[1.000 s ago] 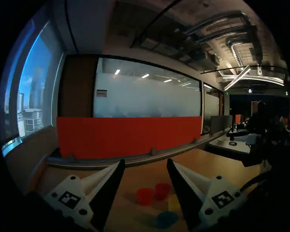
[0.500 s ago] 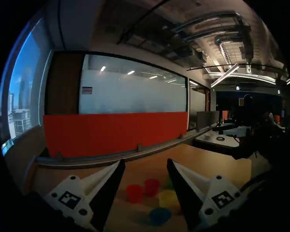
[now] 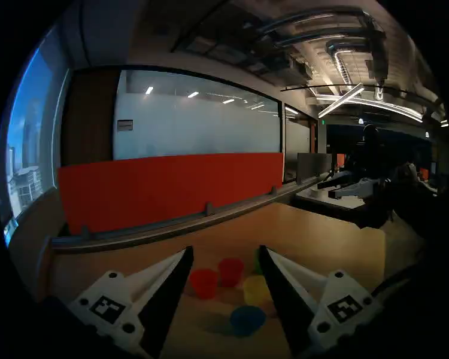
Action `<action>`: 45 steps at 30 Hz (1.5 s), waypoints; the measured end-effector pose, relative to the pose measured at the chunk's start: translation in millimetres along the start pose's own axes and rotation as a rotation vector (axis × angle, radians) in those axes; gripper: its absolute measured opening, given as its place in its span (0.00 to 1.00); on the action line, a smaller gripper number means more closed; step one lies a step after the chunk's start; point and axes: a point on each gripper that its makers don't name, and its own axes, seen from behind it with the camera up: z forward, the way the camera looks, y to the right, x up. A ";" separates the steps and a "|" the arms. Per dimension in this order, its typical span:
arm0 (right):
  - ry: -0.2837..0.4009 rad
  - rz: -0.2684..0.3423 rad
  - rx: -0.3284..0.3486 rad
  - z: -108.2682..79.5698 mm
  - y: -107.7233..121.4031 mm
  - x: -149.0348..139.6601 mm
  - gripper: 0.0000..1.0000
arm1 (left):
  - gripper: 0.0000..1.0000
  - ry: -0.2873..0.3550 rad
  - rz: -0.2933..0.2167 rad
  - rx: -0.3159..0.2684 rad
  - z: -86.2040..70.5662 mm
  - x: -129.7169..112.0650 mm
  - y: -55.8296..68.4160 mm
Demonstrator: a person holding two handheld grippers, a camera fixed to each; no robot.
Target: Pour water
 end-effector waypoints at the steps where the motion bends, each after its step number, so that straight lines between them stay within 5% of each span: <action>1: -0.008 -0.003 0.003 0.9 -0.3 -1.4 0.99 | 0.80 -0.006 0.003 -0.004 0.4 -1.5 0.0; 45: -0.203 -0.055 0.043 64.7 15.1 -83.9 0.99 | 0.80 -0.242 0.046 -0.138 30.1 -119.7 10.6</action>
